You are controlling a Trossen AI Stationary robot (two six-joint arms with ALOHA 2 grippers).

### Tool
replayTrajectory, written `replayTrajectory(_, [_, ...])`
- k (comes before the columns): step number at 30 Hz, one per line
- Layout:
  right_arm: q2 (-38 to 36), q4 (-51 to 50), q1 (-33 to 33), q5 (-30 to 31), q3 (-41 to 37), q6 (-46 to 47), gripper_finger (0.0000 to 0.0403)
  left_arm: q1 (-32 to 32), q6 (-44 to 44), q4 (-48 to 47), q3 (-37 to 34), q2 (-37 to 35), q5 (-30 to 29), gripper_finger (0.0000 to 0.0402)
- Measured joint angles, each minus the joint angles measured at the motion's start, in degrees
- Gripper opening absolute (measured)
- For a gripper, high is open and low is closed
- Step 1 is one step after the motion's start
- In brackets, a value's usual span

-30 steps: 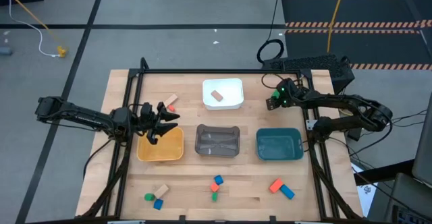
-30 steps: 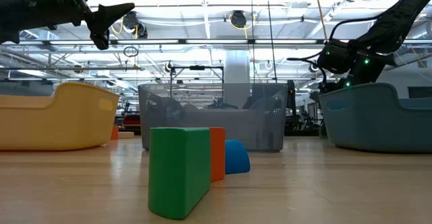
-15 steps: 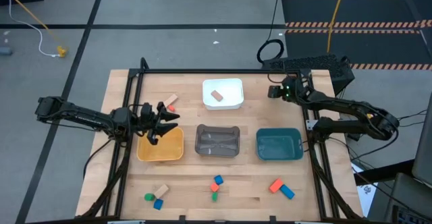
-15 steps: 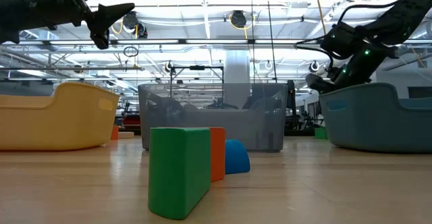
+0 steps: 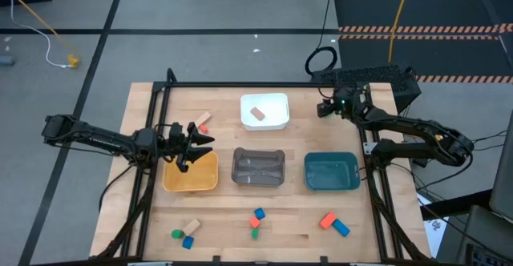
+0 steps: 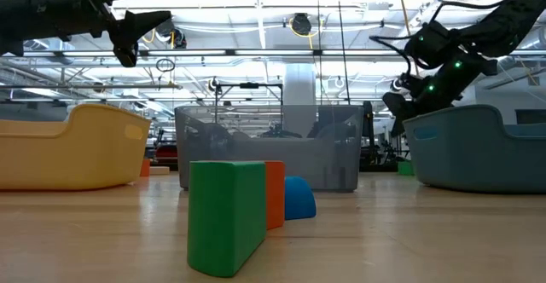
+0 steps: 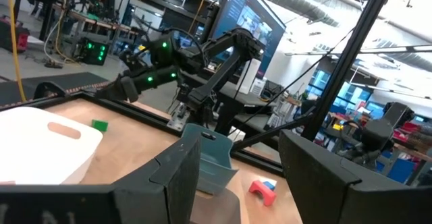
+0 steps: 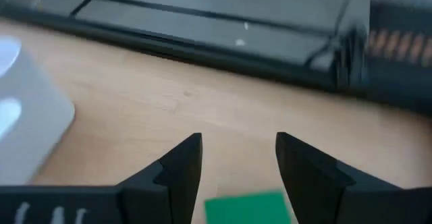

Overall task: Sort & place blocks by color
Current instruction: Put the top green triangular block into the dark blue bin

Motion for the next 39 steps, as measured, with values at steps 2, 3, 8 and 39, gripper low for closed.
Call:
replayTrajectory(2, [0.0,-2.12,0.0,0.02,0.0,9.0,0.0181,0.0,0.06,0.02,0.0,0.0,0.0,0.02])
replayTrajectory(3, [0.01,-2.8,0.0,0.06,0.0,12.39,0.0181,0.0,0.04,0.07,0.0,0.0,-0.02,0.02])
replayTrajectory(8, [0.0,-2.09,0.02,1.6,0.0,15.76,0.0181,0.0,0.02,0.07,0.0,0.0,0.0,0.02])
replayTrajectory(39, [15.31,2.65,0.48,-9.2,0.08,-8.36,0.018,0.0,-1.53,0.08,0.0,0.0,0.0,0.02])
